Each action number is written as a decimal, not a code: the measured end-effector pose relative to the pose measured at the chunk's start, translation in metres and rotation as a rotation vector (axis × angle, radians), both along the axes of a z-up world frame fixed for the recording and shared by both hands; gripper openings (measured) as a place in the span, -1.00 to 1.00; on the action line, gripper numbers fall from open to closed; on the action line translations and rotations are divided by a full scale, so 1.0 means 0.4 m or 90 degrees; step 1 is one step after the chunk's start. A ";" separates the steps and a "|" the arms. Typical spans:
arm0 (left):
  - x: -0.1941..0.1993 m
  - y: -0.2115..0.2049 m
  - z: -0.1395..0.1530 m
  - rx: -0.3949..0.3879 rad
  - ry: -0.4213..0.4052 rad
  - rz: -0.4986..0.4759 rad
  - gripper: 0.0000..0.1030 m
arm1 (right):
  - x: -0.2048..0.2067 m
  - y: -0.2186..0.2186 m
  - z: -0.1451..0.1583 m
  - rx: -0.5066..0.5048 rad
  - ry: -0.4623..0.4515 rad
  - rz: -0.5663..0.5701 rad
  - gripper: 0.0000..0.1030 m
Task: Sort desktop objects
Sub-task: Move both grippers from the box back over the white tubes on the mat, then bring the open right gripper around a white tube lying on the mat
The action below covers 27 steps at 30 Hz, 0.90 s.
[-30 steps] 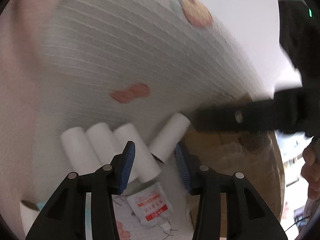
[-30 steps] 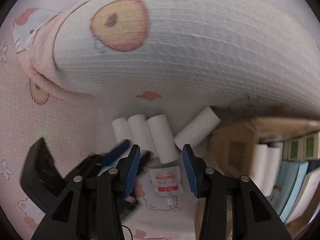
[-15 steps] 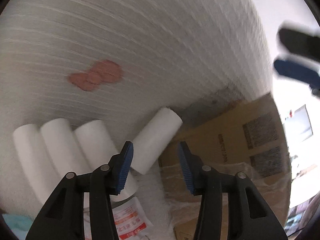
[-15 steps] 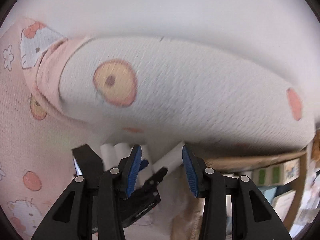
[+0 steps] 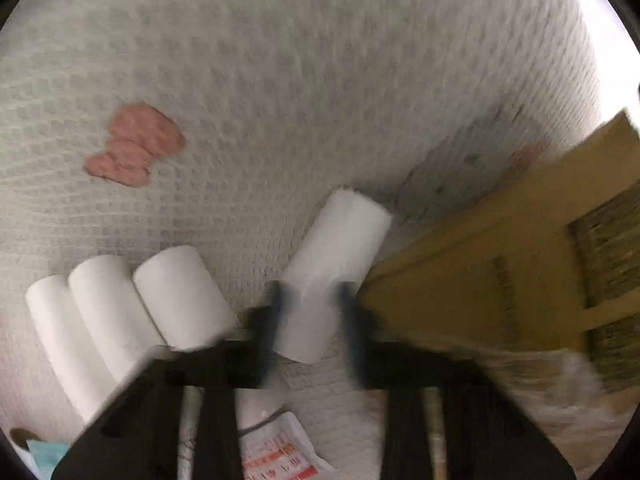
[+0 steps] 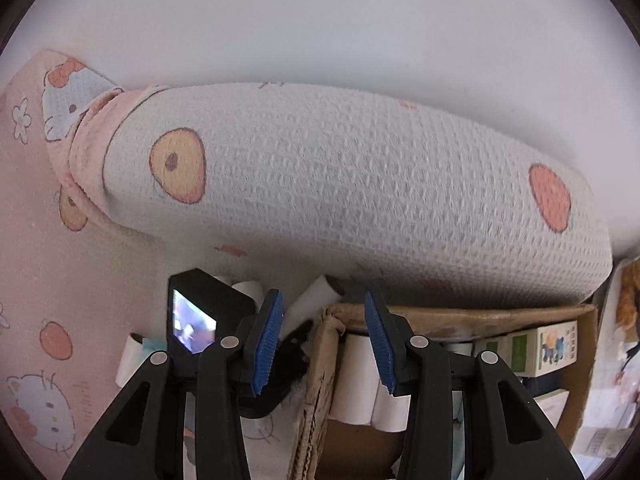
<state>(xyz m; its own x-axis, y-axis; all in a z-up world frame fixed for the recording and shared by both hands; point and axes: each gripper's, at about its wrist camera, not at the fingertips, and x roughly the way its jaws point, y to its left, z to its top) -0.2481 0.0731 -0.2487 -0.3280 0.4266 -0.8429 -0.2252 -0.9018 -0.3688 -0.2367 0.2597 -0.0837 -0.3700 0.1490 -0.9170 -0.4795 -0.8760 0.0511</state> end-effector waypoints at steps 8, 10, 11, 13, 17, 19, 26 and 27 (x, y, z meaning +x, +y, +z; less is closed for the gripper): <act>0.022 0.015 0.021 -0.050 0.021 -0.032 -0.27 | 0.005 0.001 -0.036 -0.056 -0.014 0.010 -0.22; 0.031 0.043 0.035 -0.056 0.071 -0.059 0.02 | -0.002 0.001 -0.031 -0.041 -0.012 0.018 -0.24; 0.024 0.042 0.033 -0.044 0.066 -0.065 0.04 | -0.008 0.003 -0.023 -0.016 -0.016 0.017 -0.23; 0.003 0.034 0.017 -0.042 0.028 -0.068 0.09 | -0.003 0.002 -0.006 0.000 -0.002 0.027 -0.23; -0.008 0.031 -0.029 -0.024 -0.042 -0.078 0.14 | -0.008 0.028 0.004 0.014 -0.014 0.016 -0.23; 0.002 0.026 -0.030 -0.015 -0.042 -0.069 0.13 | -0.020 0.030 0.005 0.017 -0.010 0.020 -0.23; 0.063 0.010 -0.017 -0.030 -0.113 -0.041 -0.17 | -0.014 0.058 -0.015 -0.033 -0.018 0.037 -0.23; 0.076 0.001 -0.016 -0.032 -0.124 -0.028 -0.18 | -0.012 0.053 -0.019 -0.034 -0.019 0.048 -0.23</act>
